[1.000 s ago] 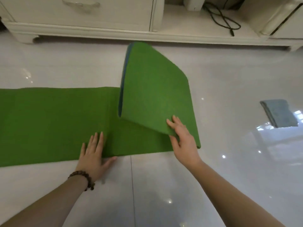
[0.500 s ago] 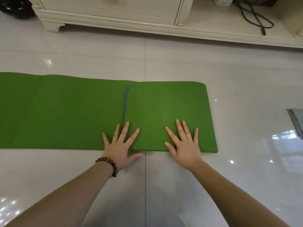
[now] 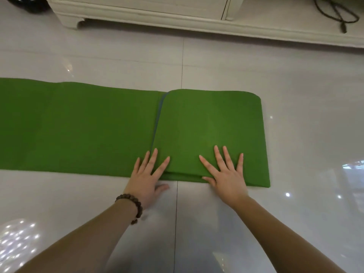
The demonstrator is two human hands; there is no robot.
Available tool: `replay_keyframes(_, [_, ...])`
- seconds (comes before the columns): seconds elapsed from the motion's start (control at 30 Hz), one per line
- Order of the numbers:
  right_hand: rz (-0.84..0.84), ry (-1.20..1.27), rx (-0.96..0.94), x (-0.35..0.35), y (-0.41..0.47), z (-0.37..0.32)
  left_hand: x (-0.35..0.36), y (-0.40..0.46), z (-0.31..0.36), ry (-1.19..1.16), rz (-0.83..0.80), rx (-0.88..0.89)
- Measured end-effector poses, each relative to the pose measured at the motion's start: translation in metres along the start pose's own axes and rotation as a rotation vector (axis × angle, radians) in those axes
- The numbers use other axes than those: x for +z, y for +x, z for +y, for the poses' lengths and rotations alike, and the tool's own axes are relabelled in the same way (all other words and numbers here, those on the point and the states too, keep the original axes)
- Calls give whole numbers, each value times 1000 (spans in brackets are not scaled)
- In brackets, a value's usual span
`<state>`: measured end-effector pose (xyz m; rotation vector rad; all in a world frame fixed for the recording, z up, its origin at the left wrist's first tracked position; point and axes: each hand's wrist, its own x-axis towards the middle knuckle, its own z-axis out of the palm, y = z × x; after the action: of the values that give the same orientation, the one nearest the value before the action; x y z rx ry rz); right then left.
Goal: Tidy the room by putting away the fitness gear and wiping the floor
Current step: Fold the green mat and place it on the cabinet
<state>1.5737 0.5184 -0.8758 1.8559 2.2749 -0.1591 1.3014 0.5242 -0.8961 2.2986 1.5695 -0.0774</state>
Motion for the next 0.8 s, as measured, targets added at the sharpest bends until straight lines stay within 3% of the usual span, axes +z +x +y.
replay_keyframes(0.2, [-15,4,-83,2,-17,-1,2,-9,-1,66,69,29])
replay_keyframes(0.4, [-64,-45,-78,-12,-13,-13,-33,9,2,318,-300,-36])
replay_keyframes(0.67, [-154,-11,-110,-33,25,-58,-64,4,-6,170,-284,-28])
replay_keyframes(0.8, [-130,120,-89,-60,24,-55,-82,1,-25,59,-267,-18])
